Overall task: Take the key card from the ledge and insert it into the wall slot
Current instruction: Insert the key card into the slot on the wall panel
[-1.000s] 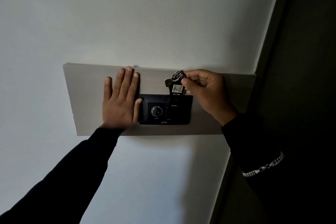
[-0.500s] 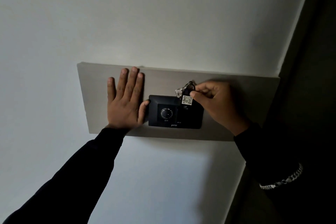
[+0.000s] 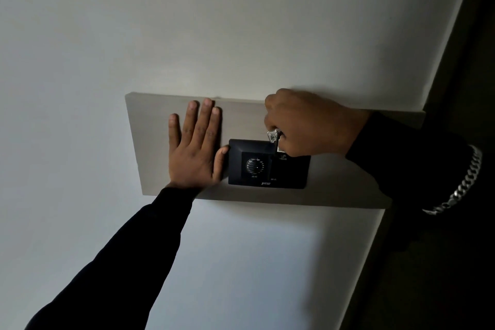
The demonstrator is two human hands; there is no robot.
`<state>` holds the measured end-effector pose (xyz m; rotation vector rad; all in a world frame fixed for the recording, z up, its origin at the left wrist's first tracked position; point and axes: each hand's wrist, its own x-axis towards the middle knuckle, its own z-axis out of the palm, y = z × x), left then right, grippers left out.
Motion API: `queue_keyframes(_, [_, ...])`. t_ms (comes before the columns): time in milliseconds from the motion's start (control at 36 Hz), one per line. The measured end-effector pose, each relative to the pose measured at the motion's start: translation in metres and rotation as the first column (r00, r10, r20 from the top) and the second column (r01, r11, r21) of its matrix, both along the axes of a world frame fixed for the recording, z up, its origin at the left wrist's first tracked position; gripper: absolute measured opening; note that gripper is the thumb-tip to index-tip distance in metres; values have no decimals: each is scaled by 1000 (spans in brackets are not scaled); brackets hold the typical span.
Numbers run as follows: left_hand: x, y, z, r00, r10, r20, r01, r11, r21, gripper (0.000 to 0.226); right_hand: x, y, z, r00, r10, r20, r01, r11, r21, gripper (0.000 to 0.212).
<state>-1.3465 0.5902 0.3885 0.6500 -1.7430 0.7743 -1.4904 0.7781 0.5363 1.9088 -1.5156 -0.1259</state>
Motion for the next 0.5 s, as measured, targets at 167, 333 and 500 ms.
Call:
queue_keyframes(167, [0,-1,-1,1000,3,4,-3,1000,4,68,2,-6,3,1000,8,-18,-7,999,51,14])
queue_keyframes(333, [-1,-3,-2,1000,-1,-5,1,1000,-2,69,-12,-4,-6,994,99,52,-97,994,-52,21])
queue_keyframes(500, [-1,-2,-2,1000,-7,-5,7,1000,0,69,-14,2,-25,928,312,204,-243,921,-304,25])
